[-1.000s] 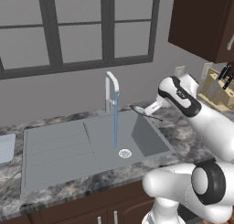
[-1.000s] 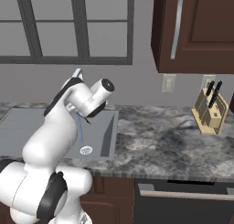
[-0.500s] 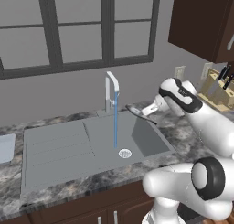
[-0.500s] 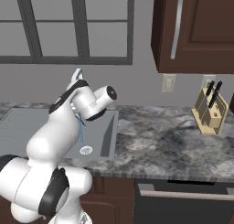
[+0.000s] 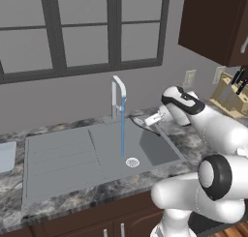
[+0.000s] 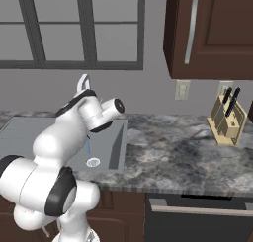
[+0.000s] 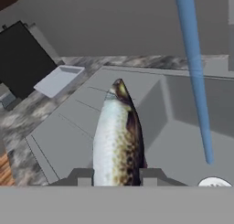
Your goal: Take the fish out of the fridge, briefly rinse it in the sink, and place it on the tray next to the sink.
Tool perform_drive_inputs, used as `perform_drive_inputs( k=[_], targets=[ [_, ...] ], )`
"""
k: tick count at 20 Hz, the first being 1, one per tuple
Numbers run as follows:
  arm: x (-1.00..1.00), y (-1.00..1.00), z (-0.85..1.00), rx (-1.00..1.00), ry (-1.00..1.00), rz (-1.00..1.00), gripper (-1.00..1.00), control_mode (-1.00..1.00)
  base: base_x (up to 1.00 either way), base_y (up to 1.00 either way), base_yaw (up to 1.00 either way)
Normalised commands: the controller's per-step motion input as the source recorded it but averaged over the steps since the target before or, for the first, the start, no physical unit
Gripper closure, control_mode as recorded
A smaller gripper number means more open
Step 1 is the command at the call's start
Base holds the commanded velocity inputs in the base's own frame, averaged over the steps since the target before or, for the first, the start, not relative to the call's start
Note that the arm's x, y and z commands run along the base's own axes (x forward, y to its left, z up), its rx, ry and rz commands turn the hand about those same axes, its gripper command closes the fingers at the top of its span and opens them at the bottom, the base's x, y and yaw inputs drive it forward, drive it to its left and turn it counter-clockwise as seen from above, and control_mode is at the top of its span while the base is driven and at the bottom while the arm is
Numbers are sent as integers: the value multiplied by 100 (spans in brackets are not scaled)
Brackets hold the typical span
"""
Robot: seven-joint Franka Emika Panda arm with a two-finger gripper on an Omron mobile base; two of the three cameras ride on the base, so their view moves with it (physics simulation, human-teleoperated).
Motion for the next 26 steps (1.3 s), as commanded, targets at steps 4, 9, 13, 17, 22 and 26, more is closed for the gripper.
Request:
perform_drive_inputs(
  k=[4,9,13,17,22,26],
  targets=[
    [17,7,-24,1,3,1,100,-100,0,0,0],
    [7,0,-37,9,0,3,100,-100,0,0,0],
    [11,6,-34,2,0,3,100,-100,0,0,0],
    [14,9,-32,0,0,3,100,-100,0,0,0],
    [27,3,-27,-1,-4,0,100,-100,0,0,0],
    [20,0,-28,0,-10,0,100,-100,0,0,0]
  ],
)
